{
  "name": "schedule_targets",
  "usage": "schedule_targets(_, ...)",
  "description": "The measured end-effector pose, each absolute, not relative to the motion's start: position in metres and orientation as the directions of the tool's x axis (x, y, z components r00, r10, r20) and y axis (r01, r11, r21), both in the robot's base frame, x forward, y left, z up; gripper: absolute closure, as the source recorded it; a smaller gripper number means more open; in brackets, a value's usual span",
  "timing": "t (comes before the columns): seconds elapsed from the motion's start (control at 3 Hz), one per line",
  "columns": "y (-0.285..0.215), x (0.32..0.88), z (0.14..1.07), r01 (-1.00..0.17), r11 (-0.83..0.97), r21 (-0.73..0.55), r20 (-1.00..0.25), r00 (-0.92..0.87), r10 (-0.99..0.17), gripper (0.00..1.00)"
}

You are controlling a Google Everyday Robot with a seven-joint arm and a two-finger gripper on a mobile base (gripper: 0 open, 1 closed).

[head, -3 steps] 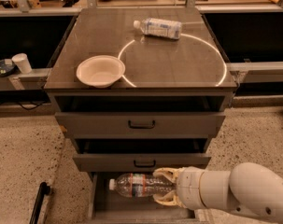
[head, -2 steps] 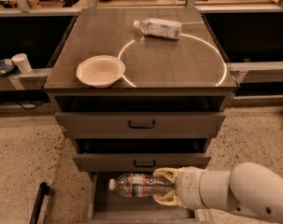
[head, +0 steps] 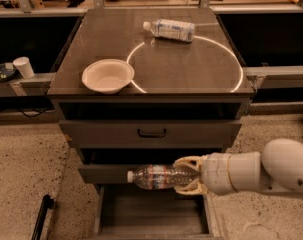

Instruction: Pick water bottle from bottom drawer and place on counter

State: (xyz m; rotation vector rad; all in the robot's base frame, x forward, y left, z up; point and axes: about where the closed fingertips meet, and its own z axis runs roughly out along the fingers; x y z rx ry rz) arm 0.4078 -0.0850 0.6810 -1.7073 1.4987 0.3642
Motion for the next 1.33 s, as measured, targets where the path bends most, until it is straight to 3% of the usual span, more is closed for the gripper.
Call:
schedule_targets(0.67, -0.137, 0.501, 0.798, -0.940, -0.024, -0.339, -0.614, 0.241, -0.752, 1.00)
schedule_targets(1.0, -0.139, 0.523, 0.864, -0.899, -0.018, -0.437, -0.494, 0.257, -0.831, 1.00)
schedule_targets(1.33, -0.139, 0.519, 0.879, -0.886, -0.028, -0.464, -0.458, 0.266, -0.848, 1.00)
